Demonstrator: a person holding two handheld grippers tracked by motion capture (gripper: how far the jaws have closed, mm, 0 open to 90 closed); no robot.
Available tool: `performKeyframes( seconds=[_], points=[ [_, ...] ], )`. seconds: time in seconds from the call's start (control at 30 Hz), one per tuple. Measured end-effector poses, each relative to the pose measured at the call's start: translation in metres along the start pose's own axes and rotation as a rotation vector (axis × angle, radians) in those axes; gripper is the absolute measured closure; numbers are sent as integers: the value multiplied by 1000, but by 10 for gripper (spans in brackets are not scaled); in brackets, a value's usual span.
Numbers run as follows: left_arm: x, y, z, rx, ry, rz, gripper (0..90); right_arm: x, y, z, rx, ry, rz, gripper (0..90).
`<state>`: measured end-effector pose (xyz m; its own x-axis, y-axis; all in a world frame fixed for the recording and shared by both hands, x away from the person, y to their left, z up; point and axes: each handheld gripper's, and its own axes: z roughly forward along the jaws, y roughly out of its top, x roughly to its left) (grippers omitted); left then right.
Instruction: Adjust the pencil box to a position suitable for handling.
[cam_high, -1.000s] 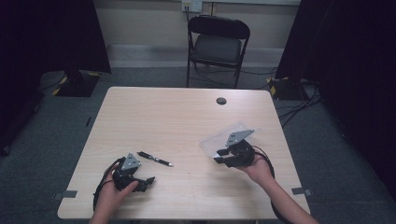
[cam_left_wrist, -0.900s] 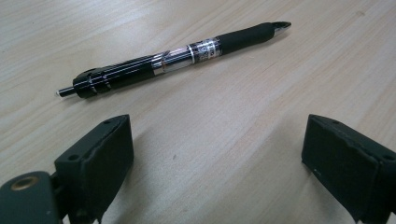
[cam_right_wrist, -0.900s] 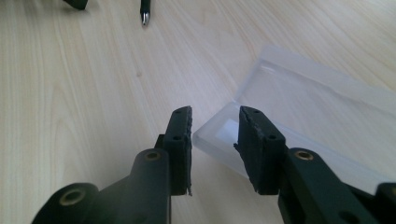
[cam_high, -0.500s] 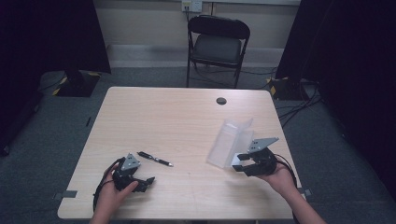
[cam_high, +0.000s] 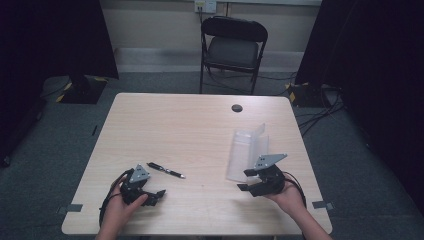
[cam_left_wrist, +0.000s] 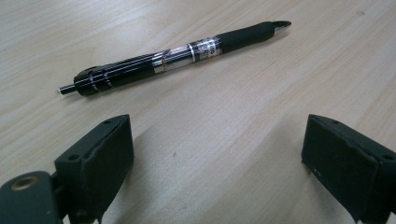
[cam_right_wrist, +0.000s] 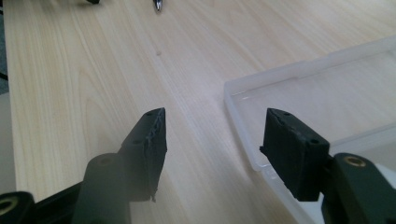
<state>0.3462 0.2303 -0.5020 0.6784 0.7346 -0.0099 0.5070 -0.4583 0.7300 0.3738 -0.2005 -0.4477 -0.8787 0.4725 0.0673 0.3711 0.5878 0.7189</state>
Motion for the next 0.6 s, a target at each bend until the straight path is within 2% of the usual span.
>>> performKeyframes(
  seconds=[0.07,0.17,0.5,0.53,0.6],
  points=[
    [0,0,0,1,0,0,90,0,-4,6,14,7,5,395],
    [0,0,0,3,0,0,90,-5,-10,7,27,-6,17,395],
    [0,0,0,3,0,-1,90,-31,-28,-12,50,-82,55,394],
    [0,0,0,2,0,-1,90,-36,-32,-17,45,-96,81,387],
    [0,0,0,3,0,-1,90,-37,-33,-21,25,-93,88,387]
  ],
)
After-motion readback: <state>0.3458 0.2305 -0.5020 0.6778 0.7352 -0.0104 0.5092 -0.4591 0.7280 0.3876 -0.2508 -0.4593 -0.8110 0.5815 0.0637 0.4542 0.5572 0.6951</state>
